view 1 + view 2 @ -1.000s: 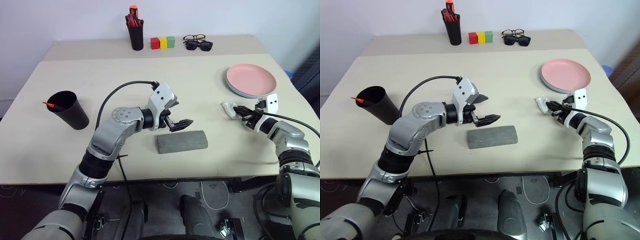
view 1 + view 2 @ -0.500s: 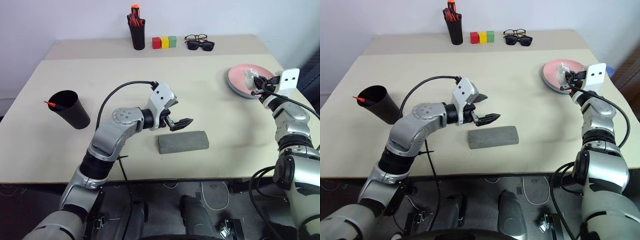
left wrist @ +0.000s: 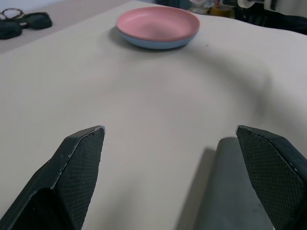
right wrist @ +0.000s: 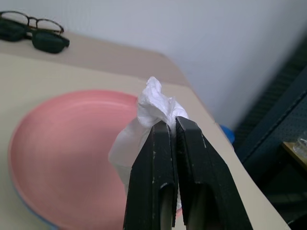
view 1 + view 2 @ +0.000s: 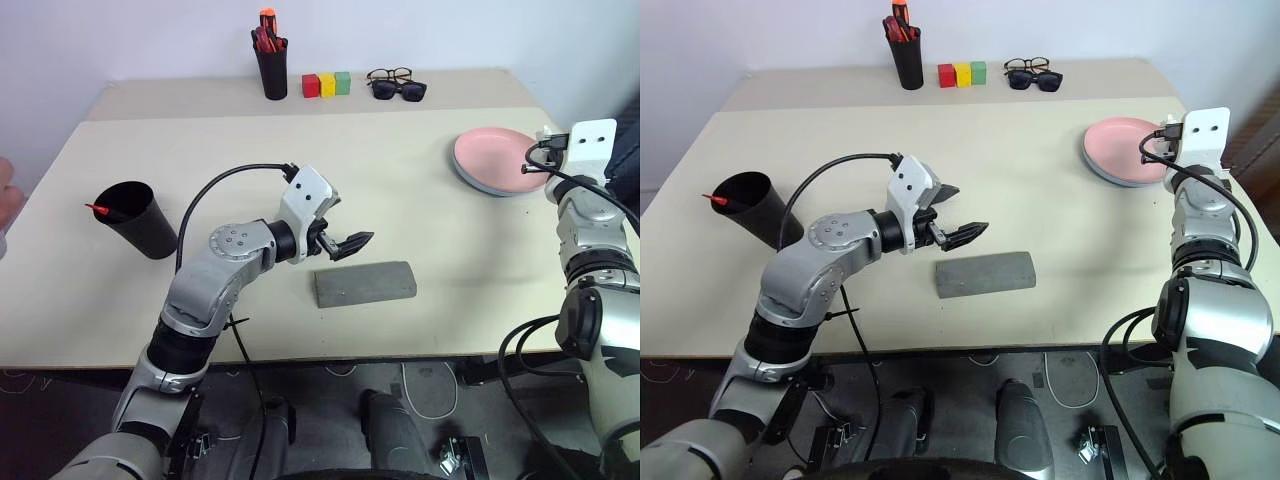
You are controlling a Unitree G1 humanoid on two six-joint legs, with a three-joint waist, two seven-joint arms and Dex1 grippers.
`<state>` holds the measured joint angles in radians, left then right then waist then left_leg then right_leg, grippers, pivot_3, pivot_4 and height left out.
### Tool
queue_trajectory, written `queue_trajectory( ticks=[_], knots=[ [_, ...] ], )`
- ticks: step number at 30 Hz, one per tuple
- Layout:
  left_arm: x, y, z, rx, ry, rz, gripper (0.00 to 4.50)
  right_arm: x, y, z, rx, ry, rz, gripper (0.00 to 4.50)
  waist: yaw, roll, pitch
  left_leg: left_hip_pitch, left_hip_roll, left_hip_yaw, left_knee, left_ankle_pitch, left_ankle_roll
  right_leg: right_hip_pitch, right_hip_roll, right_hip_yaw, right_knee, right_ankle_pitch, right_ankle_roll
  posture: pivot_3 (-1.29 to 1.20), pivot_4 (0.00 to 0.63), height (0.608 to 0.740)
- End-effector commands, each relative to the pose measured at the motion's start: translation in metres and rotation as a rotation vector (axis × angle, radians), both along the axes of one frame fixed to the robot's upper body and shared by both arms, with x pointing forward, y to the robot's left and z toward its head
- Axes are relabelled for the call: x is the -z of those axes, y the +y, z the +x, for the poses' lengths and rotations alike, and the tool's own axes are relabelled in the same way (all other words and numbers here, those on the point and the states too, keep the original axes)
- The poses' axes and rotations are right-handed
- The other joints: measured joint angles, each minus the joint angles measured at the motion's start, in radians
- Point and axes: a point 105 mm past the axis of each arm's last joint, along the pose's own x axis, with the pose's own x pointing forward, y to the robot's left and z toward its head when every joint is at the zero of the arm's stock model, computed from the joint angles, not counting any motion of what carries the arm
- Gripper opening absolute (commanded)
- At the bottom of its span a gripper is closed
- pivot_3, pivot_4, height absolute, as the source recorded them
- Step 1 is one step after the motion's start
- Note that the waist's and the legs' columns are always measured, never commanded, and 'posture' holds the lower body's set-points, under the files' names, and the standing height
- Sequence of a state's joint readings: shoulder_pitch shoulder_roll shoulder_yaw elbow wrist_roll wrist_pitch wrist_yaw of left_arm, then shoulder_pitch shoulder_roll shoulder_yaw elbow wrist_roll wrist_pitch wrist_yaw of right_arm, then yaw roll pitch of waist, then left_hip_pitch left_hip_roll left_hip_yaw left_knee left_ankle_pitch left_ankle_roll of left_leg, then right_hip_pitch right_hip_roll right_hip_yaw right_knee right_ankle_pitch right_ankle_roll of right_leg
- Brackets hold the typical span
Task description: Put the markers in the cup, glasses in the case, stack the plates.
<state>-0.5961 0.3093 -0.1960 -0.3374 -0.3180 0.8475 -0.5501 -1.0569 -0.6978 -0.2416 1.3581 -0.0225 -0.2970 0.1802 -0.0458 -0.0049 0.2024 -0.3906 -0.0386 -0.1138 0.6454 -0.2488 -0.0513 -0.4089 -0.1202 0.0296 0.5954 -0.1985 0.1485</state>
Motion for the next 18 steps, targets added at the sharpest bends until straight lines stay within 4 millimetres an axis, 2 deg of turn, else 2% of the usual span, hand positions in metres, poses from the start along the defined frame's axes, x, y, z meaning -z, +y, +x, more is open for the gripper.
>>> queue_trajectory(
  ticks=[1, 6, 10, 12, 14, 17, 18],
  knots=[
    [-0.014, 0.004, -0.005, -0.007, -0.048, -0.021, 4.5, -0.013, -0.001, 0.0, 0.005, -0.035, -0.003, 0.07, 0.0, 0.0, 0.0, 0.0, 0.0, 0.0, 0.0, 0.0, 0.0, 0.0, 0.0, 0.0, 0.0, 0.0, 0.0, 0.0, 0.15, 0.74],
    [-0.014, 0.007, -0.005, -0.019, -0.045, -0.014, 4.5, -0.005, 0.006, 0.003, -0.016, -0.023, 0.013, 0.07, -0.002, 0.0, 0.0, 0.0, 0.0, 0.0, 0.0, 0.0, 0.0, 0.0, 0.0, 0.0, 0.0, 0.0, 0.0, 0.0, 0.15, 0.74],
    [-0.011, 0.009, -0.007, -0.027, -0.038, -0.011, 4.5, -0.008, 0.011, 0.006, -0.018, -0.039, 0.018, 0.07, -0.002, 0.0, 0.0, 0.0, 0.0, 0.0, 0.0, 0.0, 0.0, 0.0, 0.0, 0.0, 0.0, 0.0, 0.0, 0.0, 0.15, 0.74],
    [-0.01, 0.01, -0.008, -0.032, -0.033, -0.01, 4.5, -0.016, 0.017, 0.009, -0.059, -0.074, 0.052, 0.63, -0.002, 0.0, 0.0, 0.0, 0.0, 0.0, 0.0, 0.0, 0.0, 0.0, 0.0, 0.0, 0.0, 0.0, 0.0, 0.0, 0.15, 0.74],
    [-0.01, 0.012, -0.009, -0.041, -0.032, -0.009, 4.5, -0.034, 0.012, 0.008, 0.01, -0.145, 0.049, 0.63, -0.002, 0.0, 0.0, 0.0, 0.0, 0.0, 0.0, 0.0, 0.0, 0.0, 0.0, 0.0, 0.0, 0.0, 0.0, 0.0, 0.15, 0.74],
    [-0.011, 0.015, -0.007, -0.055, -0.035, -0.01, 4.5, -0.052, 0.01, 0.007, 0.04, -0.208, 0.056, 1.49, -0.002, 0.0, 0.0, 0.0, 0.0, 0.0, 0.0, 0.0, 0.0, 0.0, 0.0, 0.0, 0.0, 0.0, 0.0, 0.0, 0.15, 0.74],
    [-0.012, 0.016, -0.007, -0.06, -0.036, -0.01, 4.5, -0.055, 0.012, 0.007, 0.021, -0.215, 0.049, 1.49, -0.002, 0.0, 0.0, 0.0, 0.0, 0.0, 0.0, 0.0, 0.0, 0.0, 0.0, 0.0, 0.0, 0.0, 0.0, 0.0, 0.15, 0.74]
  ],
)
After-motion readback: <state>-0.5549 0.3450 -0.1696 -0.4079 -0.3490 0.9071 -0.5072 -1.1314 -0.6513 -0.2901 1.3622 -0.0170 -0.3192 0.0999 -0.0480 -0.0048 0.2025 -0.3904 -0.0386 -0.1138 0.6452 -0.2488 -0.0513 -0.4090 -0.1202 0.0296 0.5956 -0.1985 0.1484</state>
